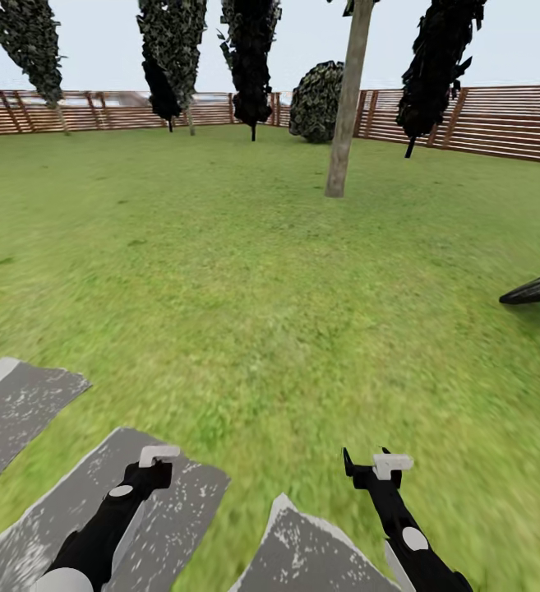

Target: In the garden, pick up the pesticide atomizer on the floor and spray pesticide onto both trees until each tree trunk is fully covered.

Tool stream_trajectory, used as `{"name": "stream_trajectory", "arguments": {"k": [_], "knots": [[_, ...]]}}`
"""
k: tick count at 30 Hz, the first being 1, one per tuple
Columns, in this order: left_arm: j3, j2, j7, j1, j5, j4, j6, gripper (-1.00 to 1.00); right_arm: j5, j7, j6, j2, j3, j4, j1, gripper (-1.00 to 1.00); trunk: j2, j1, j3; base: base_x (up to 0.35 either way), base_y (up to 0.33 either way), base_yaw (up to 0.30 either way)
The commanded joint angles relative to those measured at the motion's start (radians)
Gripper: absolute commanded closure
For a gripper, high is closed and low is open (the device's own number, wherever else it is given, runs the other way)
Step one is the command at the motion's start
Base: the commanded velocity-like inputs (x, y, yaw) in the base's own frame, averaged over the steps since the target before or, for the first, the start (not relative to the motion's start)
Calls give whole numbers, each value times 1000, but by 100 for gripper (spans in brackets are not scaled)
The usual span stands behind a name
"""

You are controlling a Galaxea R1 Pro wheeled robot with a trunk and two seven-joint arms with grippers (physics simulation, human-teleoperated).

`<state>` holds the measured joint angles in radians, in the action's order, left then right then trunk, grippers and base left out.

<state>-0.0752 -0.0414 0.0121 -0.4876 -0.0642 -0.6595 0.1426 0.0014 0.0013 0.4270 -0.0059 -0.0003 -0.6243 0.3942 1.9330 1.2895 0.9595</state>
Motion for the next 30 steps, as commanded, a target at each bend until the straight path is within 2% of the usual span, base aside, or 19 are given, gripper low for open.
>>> {"name": "stream_trajectory", "arguments": {"k": [1,12,24,30], "knots": [[0,0,0,0,0,0,0,100,0,0,0,0,0,0,0,-100,0,0,-1,0,0,-283],[0,-1,1,0,0,0,0,100,0,0,1,0,0,0,0,-100,0,0,-7,27,0,-283],[0,-1,2,1,0,0,-1,100,0,0,1,0,0,0,0,-100,0,0,-14,244,69,-283],[-1,-2,2,0,1,0,-2,100,0,0,1,0,0,0,0,-100,0,0,-18,62,56,-284]]}}
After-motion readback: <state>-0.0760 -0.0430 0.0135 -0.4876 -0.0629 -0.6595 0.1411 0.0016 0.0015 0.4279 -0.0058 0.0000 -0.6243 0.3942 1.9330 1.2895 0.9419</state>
